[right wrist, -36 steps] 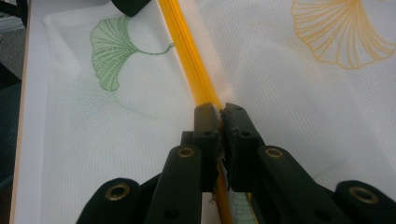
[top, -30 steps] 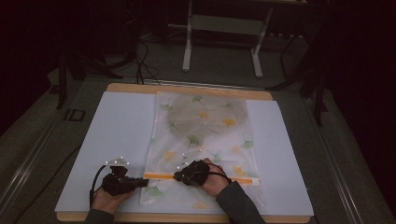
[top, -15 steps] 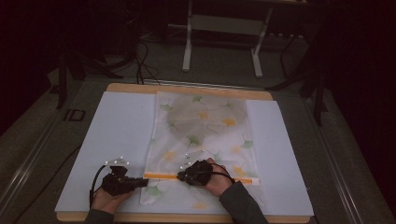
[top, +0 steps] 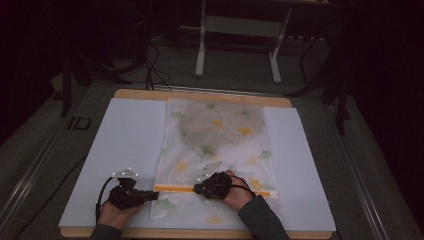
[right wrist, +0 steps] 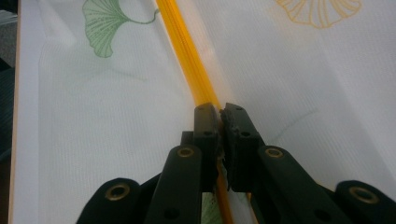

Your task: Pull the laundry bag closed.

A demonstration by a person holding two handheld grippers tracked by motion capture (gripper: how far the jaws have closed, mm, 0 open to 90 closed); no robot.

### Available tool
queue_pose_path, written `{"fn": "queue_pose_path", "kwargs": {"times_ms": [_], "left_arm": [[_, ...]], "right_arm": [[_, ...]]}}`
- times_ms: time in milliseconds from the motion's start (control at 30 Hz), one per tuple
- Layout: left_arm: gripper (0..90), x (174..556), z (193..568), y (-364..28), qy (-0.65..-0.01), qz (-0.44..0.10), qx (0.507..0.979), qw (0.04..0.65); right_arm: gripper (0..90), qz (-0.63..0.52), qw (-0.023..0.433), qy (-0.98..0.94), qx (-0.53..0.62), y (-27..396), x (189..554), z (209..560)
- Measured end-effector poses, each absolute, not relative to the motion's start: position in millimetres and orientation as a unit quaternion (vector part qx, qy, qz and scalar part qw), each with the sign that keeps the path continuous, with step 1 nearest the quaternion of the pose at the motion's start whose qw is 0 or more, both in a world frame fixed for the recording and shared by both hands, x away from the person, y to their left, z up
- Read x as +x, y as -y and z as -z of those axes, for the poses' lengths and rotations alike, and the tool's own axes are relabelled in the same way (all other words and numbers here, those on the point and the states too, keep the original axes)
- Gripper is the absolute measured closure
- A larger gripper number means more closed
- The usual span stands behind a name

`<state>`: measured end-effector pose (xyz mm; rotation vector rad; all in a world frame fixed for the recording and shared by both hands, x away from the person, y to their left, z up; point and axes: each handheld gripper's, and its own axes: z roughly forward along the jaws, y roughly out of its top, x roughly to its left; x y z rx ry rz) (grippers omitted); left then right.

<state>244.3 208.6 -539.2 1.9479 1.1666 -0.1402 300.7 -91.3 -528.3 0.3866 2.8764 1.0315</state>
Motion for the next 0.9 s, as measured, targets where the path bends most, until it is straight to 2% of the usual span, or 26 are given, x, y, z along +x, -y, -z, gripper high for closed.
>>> {"fn": "queue_pose_path", "kwargs": {"times_ms": [900], "left_arm": [[87.0,244.2,539.0,-209.2,-0.466,0.056,0.777,0.42]], "right_arm": [[84.9,-0.332,0.034,-0.933,0.134,109.6,299.7,527.9]]}}
